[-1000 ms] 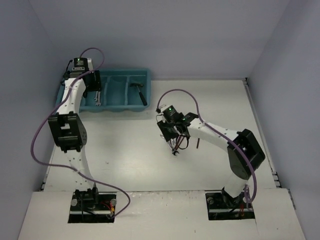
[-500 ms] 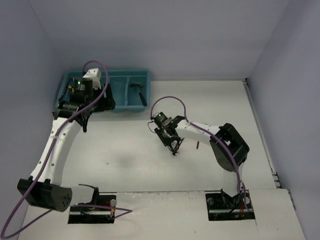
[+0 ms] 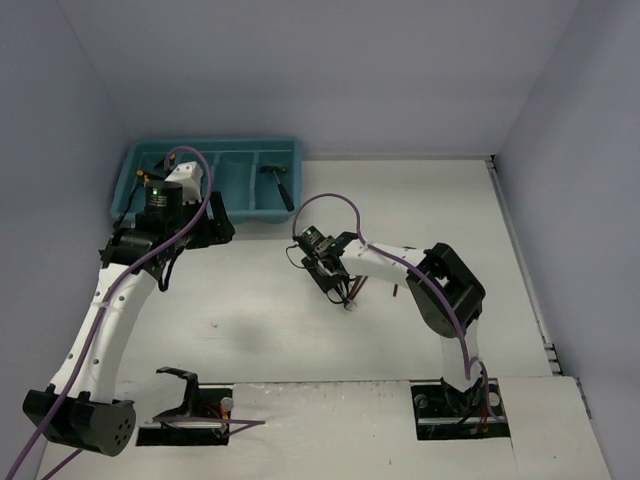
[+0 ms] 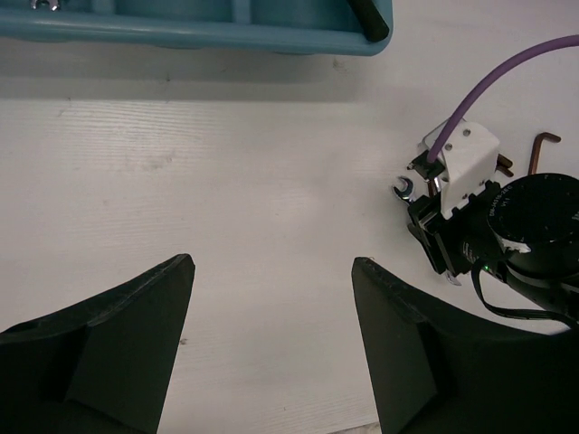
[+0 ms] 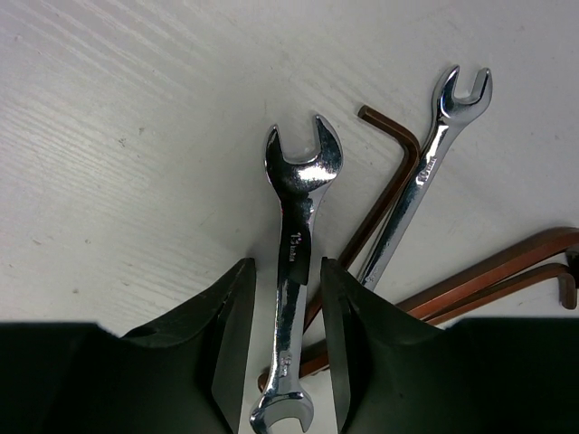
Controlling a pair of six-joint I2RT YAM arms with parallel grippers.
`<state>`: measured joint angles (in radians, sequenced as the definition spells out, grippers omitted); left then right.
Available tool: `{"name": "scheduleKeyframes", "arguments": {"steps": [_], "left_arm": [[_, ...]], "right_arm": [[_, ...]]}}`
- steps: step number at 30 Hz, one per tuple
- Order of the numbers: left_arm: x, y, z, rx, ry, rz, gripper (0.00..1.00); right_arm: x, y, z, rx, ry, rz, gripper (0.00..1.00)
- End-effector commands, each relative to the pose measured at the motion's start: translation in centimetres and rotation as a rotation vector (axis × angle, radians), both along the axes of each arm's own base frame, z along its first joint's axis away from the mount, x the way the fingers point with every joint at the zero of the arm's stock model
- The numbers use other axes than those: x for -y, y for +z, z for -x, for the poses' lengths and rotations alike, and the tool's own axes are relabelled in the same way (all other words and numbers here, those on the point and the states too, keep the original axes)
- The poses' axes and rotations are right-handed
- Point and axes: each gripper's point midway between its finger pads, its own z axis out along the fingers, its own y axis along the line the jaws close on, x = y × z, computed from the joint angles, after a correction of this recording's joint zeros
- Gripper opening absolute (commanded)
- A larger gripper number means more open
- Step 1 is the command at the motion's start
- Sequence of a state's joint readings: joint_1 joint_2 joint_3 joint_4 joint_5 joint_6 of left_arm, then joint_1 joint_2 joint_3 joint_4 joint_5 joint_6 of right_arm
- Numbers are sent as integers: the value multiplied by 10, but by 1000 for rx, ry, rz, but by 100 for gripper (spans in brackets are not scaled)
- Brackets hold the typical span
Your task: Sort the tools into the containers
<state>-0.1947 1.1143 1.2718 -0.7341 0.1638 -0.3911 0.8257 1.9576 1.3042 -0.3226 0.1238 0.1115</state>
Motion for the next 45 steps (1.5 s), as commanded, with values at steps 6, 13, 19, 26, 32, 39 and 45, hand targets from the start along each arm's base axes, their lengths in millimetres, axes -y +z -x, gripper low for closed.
{"name": "scheduleKeyframes", "arguments": {"steps": [6, 13, 19, 26, 32, 39, 45], "left_arm": [[16, 0, 12, 5, -40, 95, 68], [34, -7, 29, -34, -78, 174, 68], [61, -6, 37, -22, -132, 240, 68], [107, 0, 35, 28, -184, 335, 68], [135, 8, 29, 89, -224, 361, 67], [153, 11, 17, 130, -233, 392, 66], [167, -3, 11, 111, -250, 360, 59]], "right_arm": [[-10, -5, 6, -55, -10, -38, 3], [-44, 57, -9, 13, -35, -228, 0], [-66, 147, -31, 151, -154, -438, 0], [-77, 223, -39, 211, -333, -673, 0], [-80, 246, -33, 194, -407, -803, 0], [-81, 258, -27, 182, -419, -876, 0], [-82, 264, -26, 172, -439, -920, 0]]}}
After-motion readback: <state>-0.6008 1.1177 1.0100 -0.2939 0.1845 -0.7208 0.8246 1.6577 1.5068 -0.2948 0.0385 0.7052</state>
